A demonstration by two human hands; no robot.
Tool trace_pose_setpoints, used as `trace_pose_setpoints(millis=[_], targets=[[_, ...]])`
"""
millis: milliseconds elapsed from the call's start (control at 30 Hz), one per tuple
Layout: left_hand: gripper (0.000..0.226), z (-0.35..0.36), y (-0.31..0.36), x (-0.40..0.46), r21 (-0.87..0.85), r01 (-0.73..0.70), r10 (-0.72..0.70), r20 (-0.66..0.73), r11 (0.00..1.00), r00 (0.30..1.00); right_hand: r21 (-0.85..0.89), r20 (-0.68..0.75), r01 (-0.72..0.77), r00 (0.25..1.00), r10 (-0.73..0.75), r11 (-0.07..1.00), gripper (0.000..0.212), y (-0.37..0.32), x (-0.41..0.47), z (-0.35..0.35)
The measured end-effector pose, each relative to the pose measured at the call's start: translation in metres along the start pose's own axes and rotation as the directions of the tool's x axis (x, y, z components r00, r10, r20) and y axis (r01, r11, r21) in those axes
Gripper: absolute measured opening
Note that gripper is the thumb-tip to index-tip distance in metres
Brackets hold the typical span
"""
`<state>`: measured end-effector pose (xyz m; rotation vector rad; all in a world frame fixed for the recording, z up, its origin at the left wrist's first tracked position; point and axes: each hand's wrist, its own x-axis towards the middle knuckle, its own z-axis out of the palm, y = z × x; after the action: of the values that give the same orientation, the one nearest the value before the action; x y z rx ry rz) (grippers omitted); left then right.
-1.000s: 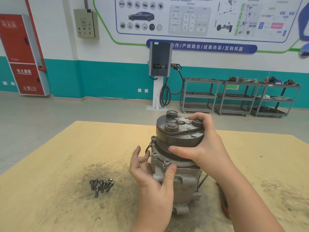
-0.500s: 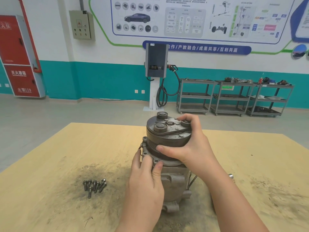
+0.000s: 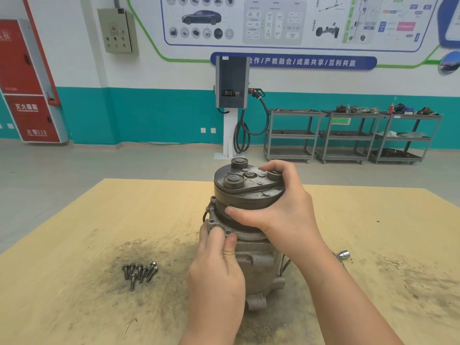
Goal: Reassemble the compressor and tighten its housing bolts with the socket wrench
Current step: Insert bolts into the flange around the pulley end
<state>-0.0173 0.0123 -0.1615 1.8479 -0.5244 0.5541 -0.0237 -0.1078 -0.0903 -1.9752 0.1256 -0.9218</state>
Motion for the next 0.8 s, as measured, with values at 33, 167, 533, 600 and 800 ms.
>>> trace_pose_setpoints(millis=[33,167,533,600,800], targets=[[0.03,0.0,-0.003,0.0,0.029,-0.003,0.003,0.025,1.0,1.0,-0.001,0.017,-0.002,1.0,0.002,1.0,0.079,0.0,0.001,-0.001],[0.017,0.0,-0.01,-0.002,0.031,-0.02,0.018,0.074,0.999,0.997,0.038,0.237,-0.044,0.971,0.034,0.998,0.083,-0.002,0.006,-0.018],[0.076,0.02,0.011,-0.011,-0.136,0.151,-0.147,0.038,0.979,0.988,-0.643,0.032,-0.562,0.659,0.752,0.52,0.024,0.088,-0.008,-0.094],[0.075,0.023,0.018,-0.014,-0.113,0.172,-0.169,0.039,0.979,0.985,-0.682,-0.005,-0.536,0.684,0.729,0.498,0.021,0.097,-0.019,-0.087],[0.036,-0.015,-0.01,-0.001,-0.241,0.188,-0.178,0.061,0.952,0.982,-0.271,-0.214,-0.262,0.954,0.208,0.926,0.043,0.067,-0.05,-0.04]])
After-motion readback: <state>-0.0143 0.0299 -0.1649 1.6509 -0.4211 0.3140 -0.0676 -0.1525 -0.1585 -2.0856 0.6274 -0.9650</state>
